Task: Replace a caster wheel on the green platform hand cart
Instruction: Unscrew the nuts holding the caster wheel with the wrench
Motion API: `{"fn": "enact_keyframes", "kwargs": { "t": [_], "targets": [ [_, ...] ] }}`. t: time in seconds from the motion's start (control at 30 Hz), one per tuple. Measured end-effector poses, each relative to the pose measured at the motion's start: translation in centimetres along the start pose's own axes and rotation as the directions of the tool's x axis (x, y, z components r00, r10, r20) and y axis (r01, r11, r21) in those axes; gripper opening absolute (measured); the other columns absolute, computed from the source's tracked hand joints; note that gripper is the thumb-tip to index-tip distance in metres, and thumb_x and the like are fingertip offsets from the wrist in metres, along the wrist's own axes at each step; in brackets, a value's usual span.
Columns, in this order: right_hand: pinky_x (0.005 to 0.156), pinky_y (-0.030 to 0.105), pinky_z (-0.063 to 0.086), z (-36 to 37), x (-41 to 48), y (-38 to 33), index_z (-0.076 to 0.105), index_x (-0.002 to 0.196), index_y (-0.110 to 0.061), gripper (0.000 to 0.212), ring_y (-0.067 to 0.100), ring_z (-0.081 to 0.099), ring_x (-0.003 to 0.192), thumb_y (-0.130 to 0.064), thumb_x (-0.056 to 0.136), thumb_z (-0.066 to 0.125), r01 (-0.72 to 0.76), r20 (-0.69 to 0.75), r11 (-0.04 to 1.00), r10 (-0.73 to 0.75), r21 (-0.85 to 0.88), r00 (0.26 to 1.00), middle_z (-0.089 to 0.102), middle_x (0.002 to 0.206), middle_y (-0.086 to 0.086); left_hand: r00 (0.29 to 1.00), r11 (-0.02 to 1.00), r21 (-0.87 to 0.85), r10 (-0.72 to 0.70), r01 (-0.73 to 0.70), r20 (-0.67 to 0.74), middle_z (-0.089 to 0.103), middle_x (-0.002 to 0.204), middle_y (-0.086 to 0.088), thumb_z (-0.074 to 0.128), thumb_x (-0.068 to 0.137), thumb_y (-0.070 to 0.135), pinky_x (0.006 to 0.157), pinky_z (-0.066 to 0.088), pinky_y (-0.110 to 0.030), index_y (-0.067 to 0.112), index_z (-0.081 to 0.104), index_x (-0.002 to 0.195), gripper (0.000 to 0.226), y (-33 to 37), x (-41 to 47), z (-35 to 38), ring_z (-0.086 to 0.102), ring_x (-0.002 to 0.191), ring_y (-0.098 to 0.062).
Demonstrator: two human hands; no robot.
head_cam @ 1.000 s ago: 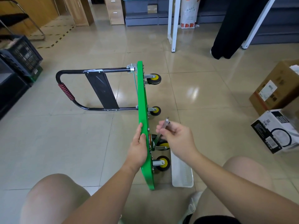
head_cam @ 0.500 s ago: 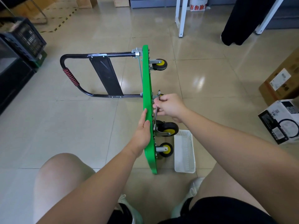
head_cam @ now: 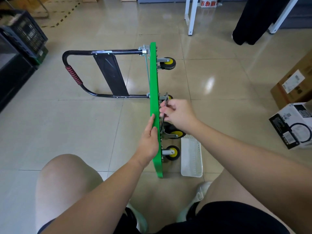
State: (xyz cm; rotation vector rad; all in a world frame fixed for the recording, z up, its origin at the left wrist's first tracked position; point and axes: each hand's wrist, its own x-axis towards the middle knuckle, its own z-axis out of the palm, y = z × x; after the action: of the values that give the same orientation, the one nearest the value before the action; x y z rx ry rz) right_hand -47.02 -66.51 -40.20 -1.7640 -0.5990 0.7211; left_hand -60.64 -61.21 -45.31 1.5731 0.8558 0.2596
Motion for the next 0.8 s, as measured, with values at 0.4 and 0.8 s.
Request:
{"fn": "enact_keyframes", "kwargs": {
  "t": [0.4,0.8],
  "targets": [
    [0.092,0.031,0.056,2.5,-10.3,6.9,0.072,0.109,-0.028,0.036,0.007,0.069,0.102,-0.006,0.091,0.051,0.455,-0.207,0.884,-0.467,-0.103,0.86,0.07,0.109,-0.023,1.0,1.0,-0.018,0.023,-0.023,0.001,0.058,0.128,0.008,0.03,0.11,0.022,0.091,0.047,-0.019,0.041,0.027,0.159,0.052,-0.5,0.4,0.3,0.058,0.1,-0.005],
    [0.07,0.024,0.061,-3.6,-0.8,1.1,0.066,0.092,-0.018,0.011,0.021,0.073,0.084,-0.012,0.099,0.059,-0.124,-0.089,0.978,0.14,0.166,0.986,0.072,0.095,0.008,1.0,1.0,0.014,0.017,-0.017,-0.007,0.056,0.118,0.03,0.027,0.112,0.026,0.08,0.039,0.0,0.045,0.025,0.159,0.051,-0.3,-0.1,0.5,0.053,0.09,0.015]
  ]
}}
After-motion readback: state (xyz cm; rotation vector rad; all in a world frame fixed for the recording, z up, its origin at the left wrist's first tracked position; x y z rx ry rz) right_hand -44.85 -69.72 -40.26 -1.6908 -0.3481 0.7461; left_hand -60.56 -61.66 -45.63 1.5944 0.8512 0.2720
